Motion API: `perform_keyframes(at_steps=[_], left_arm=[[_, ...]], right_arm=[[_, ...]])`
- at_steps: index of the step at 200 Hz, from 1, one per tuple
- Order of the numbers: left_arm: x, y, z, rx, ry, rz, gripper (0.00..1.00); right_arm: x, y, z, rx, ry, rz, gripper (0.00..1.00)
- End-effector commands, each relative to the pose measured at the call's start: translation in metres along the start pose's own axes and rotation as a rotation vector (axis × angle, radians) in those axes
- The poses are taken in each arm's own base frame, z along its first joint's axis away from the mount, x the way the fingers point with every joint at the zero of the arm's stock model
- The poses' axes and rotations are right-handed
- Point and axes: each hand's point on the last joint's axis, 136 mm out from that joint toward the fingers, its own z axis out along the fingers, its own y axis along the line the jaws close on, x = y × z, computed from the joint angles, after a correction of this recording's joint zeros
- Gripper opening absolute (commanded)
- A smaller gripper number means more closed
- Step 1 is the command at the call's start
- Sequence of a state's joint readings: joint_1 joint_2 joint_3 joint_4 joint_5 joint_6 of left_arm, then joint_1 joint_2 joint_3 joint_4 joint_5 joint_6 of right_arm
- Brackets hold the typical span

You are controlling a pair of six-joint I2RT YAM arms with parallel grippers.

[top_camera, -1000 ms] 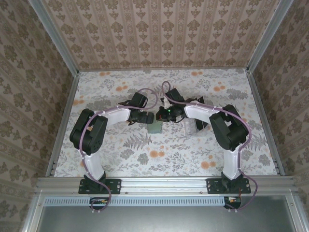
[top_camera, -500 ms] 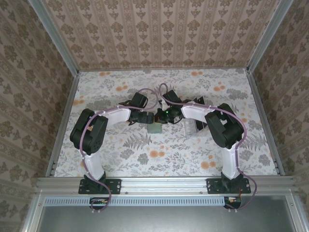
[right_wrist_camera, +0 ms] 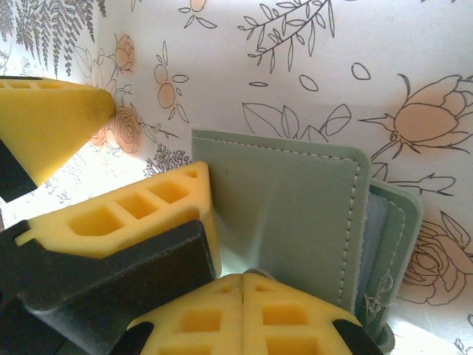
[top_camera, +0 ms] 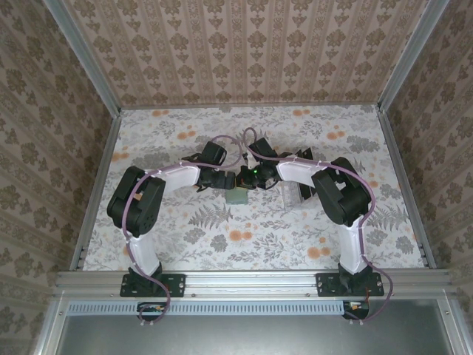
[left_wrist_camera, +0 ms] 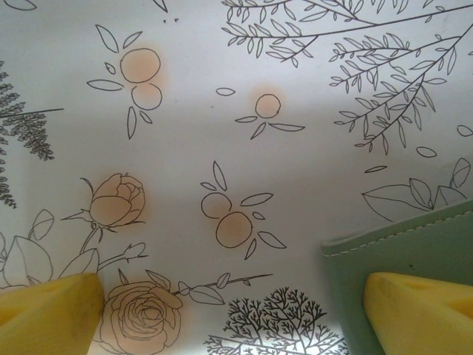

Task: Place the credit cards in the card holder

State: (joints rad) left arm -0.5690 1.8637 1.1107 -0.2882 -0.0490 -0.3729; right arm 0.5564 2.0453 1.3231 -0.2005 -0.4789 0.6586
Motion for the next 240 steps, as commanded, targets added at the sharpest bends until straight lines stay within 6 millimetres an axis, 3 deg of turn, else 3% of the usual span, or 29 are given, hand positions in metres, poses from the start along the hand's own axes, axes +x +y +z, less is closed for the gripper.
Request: perform_keyframes(at_steps=[1,102,165,202,224,240], left_arm=[[0.050,-0.004,0.028,0.025,0.164,-0.014,1.00],[0.052,-0.005,0.028,0.025,0.168,-0.012,1.00],[0.054,-0.006,0.028,0.024,0.172,-0.012,1.00],[0.052,-0.006,0.026,0.025,0.165,-0.014,1.00],[0.045,-0.006,0.022,0.023,0.149,-0.013,1.00],[0.037,-0.003,0.016,0.018,0.128,-0.022,1.00]], right_arm=[[0.006,-0.025,0.010,0.068,0.019,0.041,0.00],[0.051,-0.092,0.020,0.291,0.127,0.103,0.00],[0.067,-0.124,0.026,0.398,0.176,0.151,0.00],[0.062,-0.112,0.023,0.335,0.152,0.148,0.00],[0.045,-0.085,0.019,0.247,0.109,0.126,0.00],[0.027,-0.057,0.015,0.155,0.070,0.096,0.08]])
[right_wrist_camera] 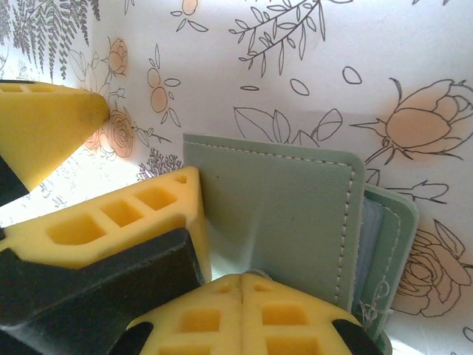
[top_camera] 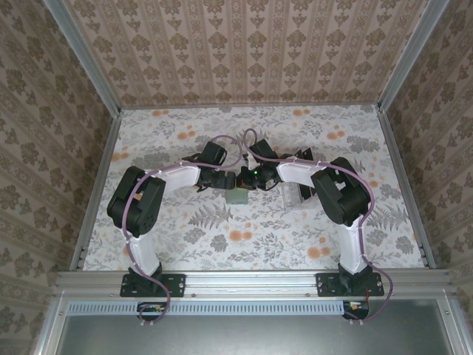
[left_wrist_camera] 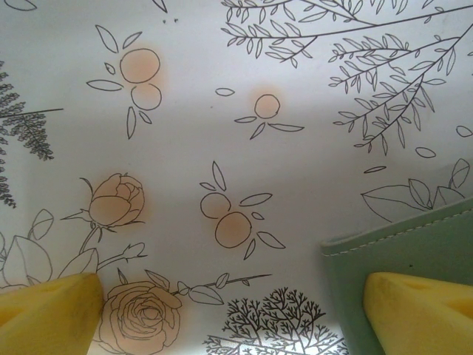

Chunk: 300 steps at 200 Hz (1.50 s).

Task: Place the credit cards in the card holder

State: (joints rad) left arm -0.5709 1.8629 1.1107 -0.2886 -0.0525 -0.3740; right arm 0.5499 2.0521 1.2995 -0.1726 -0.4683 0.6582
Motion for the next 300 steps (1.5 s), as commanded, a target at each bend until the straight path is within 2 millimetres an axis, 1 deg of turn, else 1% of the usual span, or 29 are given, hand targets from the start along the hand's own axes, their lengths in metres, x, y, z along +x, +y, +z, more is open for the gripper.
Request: perform_keyframes(at_steps=[1,15,30,56,65,67,69,88,105,117,130,133,139,141,162,173,179,185,189,195,202,216,224,233,243,252,272,282,300], left_arm=[[0.036,-0.003,0.016,0.021,0.128,-0.023,1.00],[0.025,0.002,0.010,0.020,0.101,-0.044,1.00],[0.008,0.008,0.003,0.034,0.057,-0.080,1.00],[-0.029,0.019,-0.016,0.082,-0.043,-0.150,1.00],[-0.042,0.017,-0.025,0.098,-0.078,-0.153,1.00],[-0.047,0.026,-0.027,0.092,-0.088,-0.174,1.00],[-0.051,0.029,-0.030,0.092,-0.097,-0.181,1.00],[-0.077,0.041,-0.055,0.107,-0.183,-0.209,1.00],[-0.096,0.053,-0.084,0.113,-0.263,-0.228,1.00],[-0.104,0.061,-0.107,0.110,-0.324,-0.234,1.00],[-0.108,0.070,-0.132,0.102,-0.388,-0.231,1.00],[-0.107,0.072,-0.137,0.098,-0.400,-0.229,1.00],[-0.107,0.077,-0.148,0.091,-0.430,-0.228,1.00],[-0.107,0.078,-0.152,0.088,-0.441,-0.228,1.00],[-0.099,0.098,-0.186,0.026,-0.557,-0.222,1.00],[-0.093,0.113,-0.203,-0.046,-0.633,-0.221,1.00],[-0.088,0.124,-0.210,-0.104,-0.676,-0.220,1.00],[-0.086,0.132,-0.224,-0.153,-0.736,-0.214,1.00],[-0.082,0.138,-0.230,-0.183,-0.768,-0.203,1.00],[-0.075,0.144,-0.235,-0.226,-0.809,-0.178,1.00],[-0.069,0.151,-0.244,-0.282,-0.864,-0.147,1.00],[-0.054,0.169,-0.255,-0.400,-0.914,-0.112,1.00],[-0.046,0.180,-0.255,-0.439,-0.904,-0.103,1.00],[-0.036,0.192,-0.250,-0.474,-0.887,-0.100,1.00],[-0.025,0.206,-0.240,-0.503,-0.871,-0.111,1.00],[-0.017,0.214,-0.229,-0.503,-0.864,-0.121,1.00],[-0.010,0.218,-0.199,-0.486,-0.852,-0.097,1.00],[-0.007,0.218,-0.181,-0.474,-0.832,-0.076,1.00],[-0.002,0.218,-0.158,-0.461,-0.843,-0.067,1.00]], right_arm=[[0.026,-0.046,0.011,0.139,0.076,0.088,0.08],[0.009,-0.019,0.005,0.053,0.036,0.061,0.14],[-0.006,0.006,-0.001,-0.029,0.003,0.042,0.21],[-0.027,0.045,-0.019,-0.145,-0.052,0.001,0.31],[-0.032,0.056,-0.028,-0.173,-0.073,-0.018,0.35],[-0.032,0.058,-0.030,-0.176,-0.077,-0.019,0.35],[-0.033,0.061,-0.032,-0.182,-0.082,-0.025,0.36],[-0.039,0.078,-0.056,-0.208,-0.127,-0.063,0.48],[-0.043,0.089,-0.081,-0.207,-0.169,-0.087,0.58],[-0.043,0.093,-0.102,-0.195,-0.203,-0.104,0.65],[-0.042,0.091,-0.127,-0.168,-0.250,-0.116,0.73],[-0.042,0.090,-0.132,-0.161,-0.258,-0.117,0.74],[-0.042,0.087,-0.145,-0.146,-0.282,-0.122,0.83],[-0.042,0.085,-0.149,-0.139,-0.292,-0.124,0.84],[-0.044,0.064,-0.193,-0.049,-0.386,-0.125,0.88],[-0.045,0.049,-0.218,0.016,-0.443,-0.124,0.89],[-0.047,0.039,-0.232,0.060,-0.481,-0.125,0.89],[-0.048,0.026,-0.243,0.118,-0.513,-0.118,0.90],[-0.048,0.022,-0.259,0.148,-0.555,-0.121,0.90],[-0.050,0.008,-0.275,0.211,-0.604,-0.114,0.94],[-0.050,-0.009,-0.291,0.286,-0.655,-0.099,0.96],[-0.050,-0.041,-0.315,0.404,-0.750,-0.094,0.98],[-0.050,-0.057,-0.327,0.465,-0.817,-0.106,0.99],[-0.048,-0.074,-0.343,0.548,-0.899,-0.106,1.00],[-0.045,-0.090,-0.355,0.617,-0.946,-0.106,1.00],[-0.041,-0.106,-0.362,0.670,-0.964,-0.084,1.00],[-0.031,-0.138,-0.362,0.739,-0.989,-0.072,1.00],[-0.026,-0.154,-0.359,0.771,-0.995,-0.061,1.00],[-0.018,-0.185,-0.351,0.829,-0.986,-0.020,1.00]])
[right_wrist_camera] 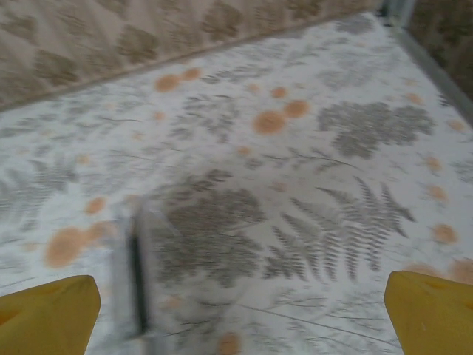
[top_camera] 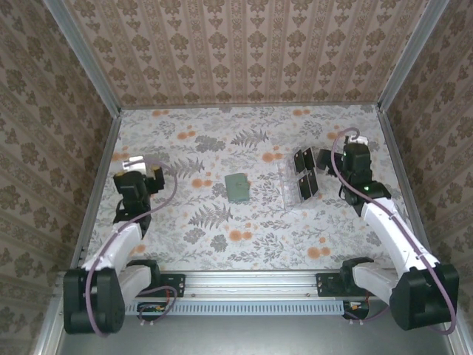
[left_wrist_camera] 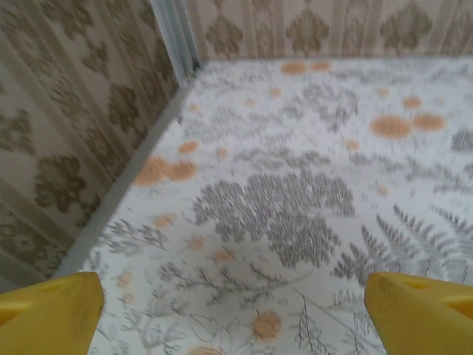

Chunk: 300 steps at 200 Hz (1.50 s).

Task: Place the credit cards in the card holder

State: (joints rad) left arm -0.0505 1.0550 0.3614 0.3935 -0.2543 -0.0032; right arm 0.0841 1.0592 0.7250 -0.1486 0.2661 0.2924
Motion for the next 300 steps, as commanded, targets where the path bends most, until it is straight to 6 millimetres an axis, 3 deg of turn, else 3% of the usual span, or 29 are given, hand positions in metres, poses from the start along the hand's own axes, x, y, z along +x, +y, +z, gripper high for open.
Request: perform_keyframes(at_steps=[1,12,35,56,89,127,136,144,156,300], left_arm=[[-0.005,-0.009,0.010,0.032,-0.116,0.026,1.00],[0.006,-0.012,0.016,0.035,-0.106,0.036,1.00],[0.001,-0.019,0.024,0.060,-0.128,0.045,1.00],[0.004,-0.027,0.035,0.102,-0.119,0.027,1.00],[0.018,-0.047,0.055,0.164,-0.109,0.078,1.00],[0.020,-0.045,0.065,0.183,-0.046,0.050,1.00],[0.020,-0.045,0.065,0.188,-0.042,0.046,1.00],[0.021,-0.044,0.065,0.187,-0.042,0.044,1.00],[0.020,-0.044,0.065,0.188,-0.041,0.044,1.00],[0.020,-0.044,0.066,0.191,-0.038,0.040,1.00]], right_arm=[[-0.002,-0.030,0.010,0.121,-0.088,-0.021,1.00],[0.010,-0.039,0.020,0.142,-0.080,-0.031,1.00],[0.028,-0.048,0.039,0.149,-0.115,-0.029,1.00],[0.032,-0.047,0.050,0.121,-0.183,-0.026,1.00],[0.028,-0.027,0.068,0.004,-0.230,-0.036,1.00],[0.044,0.003,0.086,-0.150,-0.170,-0.129,1.00],[0.055,0.008,0.091,-0.176,-0.174,-0.146,1.00],[0.051,0.009,0.087,-0.186,-0.249,-0.137,1.00],[0.058,0.004,0.086,-0.163,-0.201,-0.135,1.00],[0.056,0.011,0.093,-0.126,-0.181,-0.184,1.00]])
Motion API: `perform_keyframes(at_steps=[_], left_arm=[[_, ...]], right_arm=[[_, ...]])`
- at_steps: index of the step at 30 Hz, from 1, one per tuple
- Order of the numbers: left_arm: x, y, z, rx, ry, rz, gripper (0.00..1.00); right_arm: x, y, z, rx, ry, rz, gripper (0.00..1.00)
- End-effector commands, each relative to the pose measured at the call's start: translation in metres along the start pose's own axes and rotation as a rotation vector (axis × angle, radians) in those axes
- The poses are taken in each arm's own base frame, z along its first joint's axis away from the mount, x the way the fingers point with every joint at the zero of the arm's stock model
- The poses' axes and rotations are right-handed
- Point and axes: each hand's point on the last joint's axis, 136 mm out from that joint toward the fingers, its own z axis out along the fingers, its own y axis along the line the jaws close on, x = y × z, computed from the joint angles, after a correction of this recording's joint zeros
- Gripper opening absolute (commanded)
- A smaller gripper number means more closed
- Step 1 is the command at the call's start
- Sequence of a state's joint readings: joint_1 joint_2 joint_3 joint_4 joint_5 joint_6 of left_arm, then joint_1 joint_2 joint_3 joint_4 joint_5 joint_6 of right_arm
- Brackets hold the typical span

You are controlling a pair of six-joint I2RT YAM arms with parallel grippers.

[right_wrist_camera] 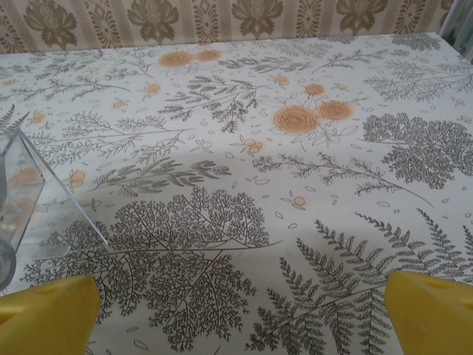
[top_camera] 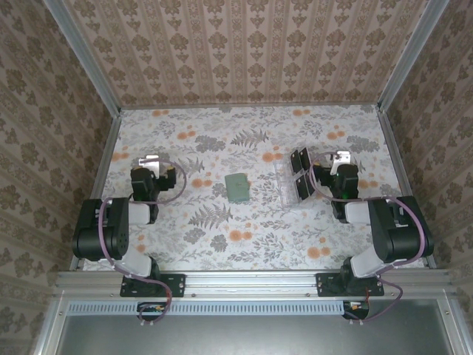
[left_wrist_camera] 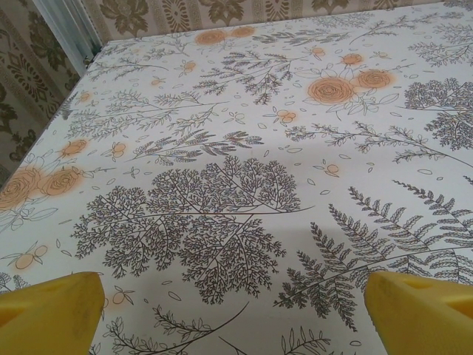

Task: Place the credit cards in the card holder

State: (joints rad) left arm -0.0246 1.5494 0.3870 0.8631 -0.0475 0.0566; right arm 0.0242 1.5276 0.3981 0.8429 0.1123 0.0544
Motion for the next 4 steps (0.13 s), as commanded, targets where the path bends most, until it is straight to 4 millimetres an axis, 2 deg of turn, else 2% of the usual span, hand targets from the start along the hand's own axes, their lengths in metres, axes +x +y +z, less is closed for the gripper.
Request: perform_keyframes(at_steps=[1,4], left_arm=[[-0.0110,0.0006,0.0024,0.009,-0.026,-0.008,1.00],[-0.0113,0.0010,0.0026,0.011,-0.026,-0.011,1.00]], right_arm=[[-0.0059,0.0002,0.0031,0.005,-0.012,-0.011,1.00],[-0.0061,0.0002,0.0010,0.003,-0.022,-0.011,1.00]])
